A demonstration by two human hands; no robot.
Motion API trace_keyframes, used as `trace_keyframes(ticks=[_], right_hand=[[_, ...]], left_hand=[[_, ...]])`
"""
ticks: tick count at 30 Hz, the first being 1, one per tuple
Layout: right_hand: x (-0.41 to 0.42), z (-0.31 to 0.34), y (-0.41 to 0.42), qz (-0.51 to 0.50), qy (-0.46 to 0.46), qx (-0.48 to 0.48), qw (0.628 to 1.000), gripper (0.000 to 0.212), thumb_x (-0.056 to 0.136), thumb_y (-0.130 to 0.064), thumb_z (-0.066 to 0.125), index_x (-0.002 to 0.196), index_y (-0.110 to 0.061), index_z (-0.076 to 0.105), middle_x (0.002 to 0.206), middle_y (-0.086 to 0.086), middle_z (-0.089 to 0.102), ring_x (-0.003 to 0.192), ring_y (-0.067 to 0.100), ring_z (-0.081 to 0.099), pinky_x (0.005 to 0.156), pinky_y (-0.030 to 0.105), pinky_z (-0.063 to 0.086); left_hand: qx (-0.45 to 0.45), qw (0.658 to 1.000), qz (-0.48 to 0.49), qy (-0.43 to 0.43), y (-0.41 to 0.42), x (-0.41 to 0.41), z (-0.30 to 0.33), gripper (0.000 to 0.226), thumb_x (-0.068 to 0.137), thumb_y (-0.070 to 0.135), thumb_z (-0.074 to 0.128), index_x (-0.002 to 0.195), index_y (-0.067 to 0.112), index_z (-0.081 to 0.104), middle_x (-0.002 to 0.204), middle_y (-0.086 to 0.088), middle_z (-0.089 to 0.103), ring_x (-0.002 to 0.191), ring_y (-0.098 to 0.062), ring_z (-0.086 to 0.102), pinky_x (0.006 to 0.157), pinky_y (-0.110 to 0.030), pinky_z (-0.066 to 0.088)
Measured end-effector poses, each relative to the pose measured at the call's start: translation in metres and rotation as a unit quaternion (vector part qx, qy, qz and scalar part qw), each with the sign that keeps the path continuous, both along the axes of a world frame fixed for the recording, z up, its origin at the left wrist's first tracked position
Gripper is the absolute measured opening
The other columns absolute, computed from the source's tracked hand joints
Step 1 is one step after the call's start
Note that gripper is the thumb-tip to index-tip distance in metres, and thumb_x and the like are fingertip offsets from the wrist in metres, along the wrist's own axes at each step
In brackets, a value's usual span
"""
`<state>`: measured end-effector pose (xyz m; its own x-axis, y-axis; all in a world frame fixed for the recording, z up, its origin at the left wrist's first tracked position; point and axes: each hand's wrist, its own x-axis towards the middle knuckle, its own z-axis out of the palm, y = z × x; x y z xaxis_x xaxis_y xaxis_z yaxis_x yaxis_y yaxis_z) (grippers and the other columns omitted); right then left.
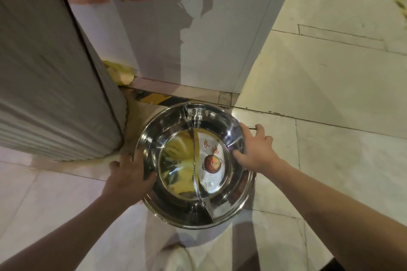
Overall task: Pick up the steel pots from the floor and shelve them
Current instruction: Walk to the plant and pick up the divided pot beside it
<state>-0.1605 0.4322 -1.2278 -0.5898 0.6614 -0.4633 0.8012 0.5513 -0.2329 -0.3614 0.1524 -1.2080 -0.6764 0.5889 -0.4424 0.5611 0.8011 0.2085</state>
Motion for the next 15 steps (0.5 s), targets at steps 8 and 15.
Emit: trace_keyframes(ticks=[8, 15], right_hand=[[0.028, 0.070, -0.010, -0.024, 0.005, 0.027, 0.999, 0.090, 0.086, -0.061, 0.058, 0.152, -0.045, -0.002, 0.153, 0.020, 0.009, 0.130, 0.055, 0.028, 0.104, 0.059, 0.037], [0.078, 0.247, 0.001, -0.035, 0.020, 0.031, 0.999, 0.094, 0.086, -0.064, 0.056, 0.154, -0.044, -0.005, 0.150, 0.028, 0.014, 0.127, 0.056, 0.029, 0.103, 0.058, 0.037]], left_hand=[[0.004, 0.999, -0.031, 0.017, 0.015, -0.002, 0.078, 0.087, 0.086, 0.051, 0.061, 0.154, 0.024, 0.013, 0.135, -0.020, 0.041, 0.120, -0.050, 0.045, 0.098, -0.059, 0.044], [0.008, 0.997, -0.076, 0.017, 0.044, 0.018, 0.252, 0.090, 0.086, 0.056, 0.059, 0.154, 0.027, 0.009, 0.138, -0.020, 0.037, 0.120, -0.050, 0.043, 0.102, -0.058, 0.041]])
